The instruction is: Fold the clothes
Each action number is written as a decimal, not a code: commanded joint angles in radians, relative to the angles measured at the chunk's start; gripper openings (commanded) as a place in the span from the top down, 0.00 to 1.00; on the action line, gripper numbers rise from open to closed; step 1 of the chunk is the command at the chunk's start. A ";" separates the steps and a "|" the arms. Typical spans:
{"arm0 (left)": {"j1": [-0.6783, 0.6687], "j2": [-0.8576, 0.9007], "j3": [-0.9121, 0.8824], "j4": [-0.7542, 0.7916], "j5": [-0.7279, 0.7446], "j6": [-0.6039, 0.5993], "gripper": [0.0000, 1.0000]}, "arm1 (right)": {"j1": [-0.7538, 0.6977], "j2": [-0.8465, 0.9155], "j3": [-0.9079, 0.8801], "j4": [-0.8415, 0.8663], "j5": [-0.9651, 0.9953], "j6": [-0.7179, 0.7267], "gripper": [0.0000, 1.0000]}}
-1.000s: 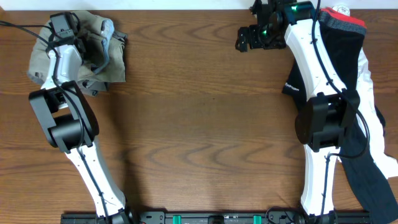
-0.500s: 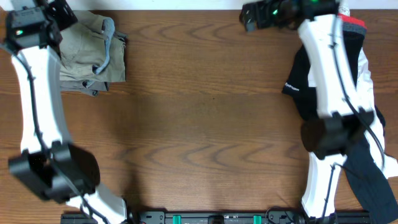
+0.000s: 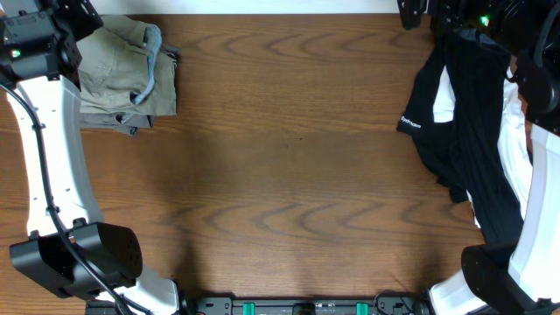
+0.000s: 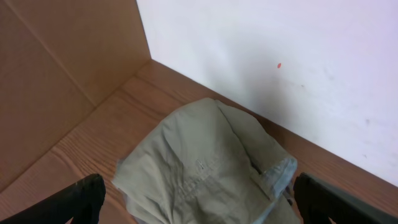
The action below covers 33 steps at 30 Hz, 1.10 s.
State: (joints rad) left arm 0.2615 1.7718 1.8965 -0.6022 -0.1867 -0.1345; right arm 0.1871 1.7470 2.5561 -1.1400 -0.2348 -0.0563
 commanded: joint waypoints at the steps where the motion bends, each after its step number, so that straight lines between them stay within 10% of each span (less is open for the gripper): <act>1: 0.003 0.008 0.003 0.000 -0.005 -0.002 0.02 | 0.002 0.014 -0.012 -0.022 0.034 -0.013 0.01; 14: 0.003 0.008 0.003 0.000 -0.005 -0.002 0.02 | 0.003 -0.057 -0.124 0.037 0.135 -0.013 0.01; 33: 0.003 0.008 0.003 -0.035 -0.005 -0.002 0.02 | -0.156 -0.808 -1.684 1.035 0.126 -0.001 0.01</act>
State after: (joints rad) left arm 0.2615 1.7718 1.8965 -0.6289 -0.1864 -0.1345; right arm 0.0448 1.0332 1.0084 -0.1360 -0.1074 -0.0624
